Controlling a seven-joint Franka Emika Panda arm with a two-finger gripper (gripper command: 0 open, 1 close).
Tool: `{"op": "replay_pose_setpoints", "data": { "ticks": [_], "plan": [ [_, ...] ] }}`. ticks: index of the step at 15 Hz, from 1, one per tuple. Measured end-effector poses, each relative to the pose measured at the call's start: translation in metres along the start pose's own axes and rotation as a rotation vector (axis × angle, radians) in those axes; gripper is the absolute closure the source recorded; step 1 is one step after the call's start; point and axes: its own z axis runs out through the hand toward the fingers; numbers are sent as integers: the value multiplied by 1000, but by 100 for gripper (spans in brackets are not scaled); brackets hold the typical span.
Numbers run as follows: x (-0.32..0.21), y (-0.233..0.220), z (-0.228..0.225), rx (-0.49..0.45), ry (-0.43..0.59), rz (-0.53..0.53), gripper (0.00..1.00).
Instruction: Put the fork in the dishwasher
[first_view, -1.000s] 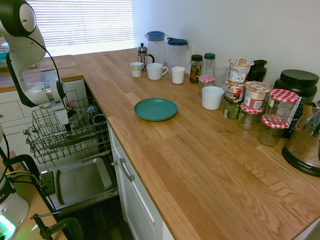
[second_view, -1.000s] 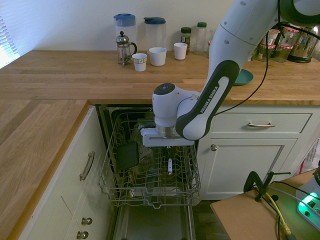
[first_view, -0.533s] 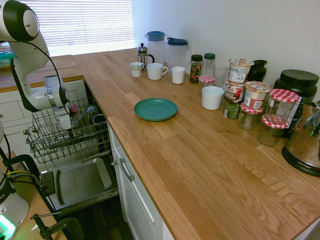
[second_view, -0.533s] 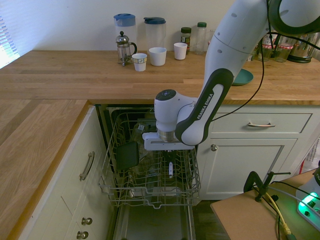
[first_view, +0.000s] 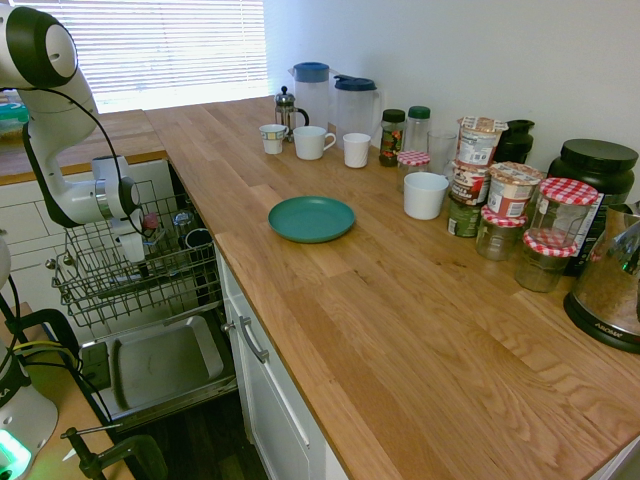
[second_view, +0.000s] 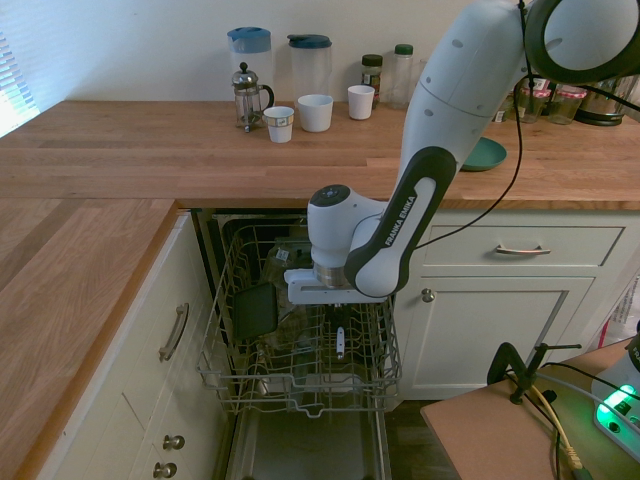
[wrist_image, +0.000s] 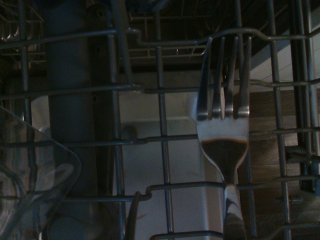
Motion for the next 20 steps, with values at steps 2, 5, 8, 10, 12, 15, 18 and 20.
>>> {"op": "replay_pose_setpoints", "data": {
  "ticks": [2, 5, 8, 10, 12, 15, 18, 20],
  "plan": [
    [-1, -1, 2, 2, 4, 2, 0],
    [-1, -2, 2, 3, 8, 5, 0],
    [4, -5, -4, 16, 18, 9, 0],
    [10, -5, -22, 35, 26, 14, 0],
    [18, 1, -49, 52, 38, 23, 0],
    [25, 7, -100, 76, 49, 39, 0],
    [38, 11, -146, 98, 56, 79, 0],
    [46, 13, -174, 108, 60, 101, 0]
  ]
}}
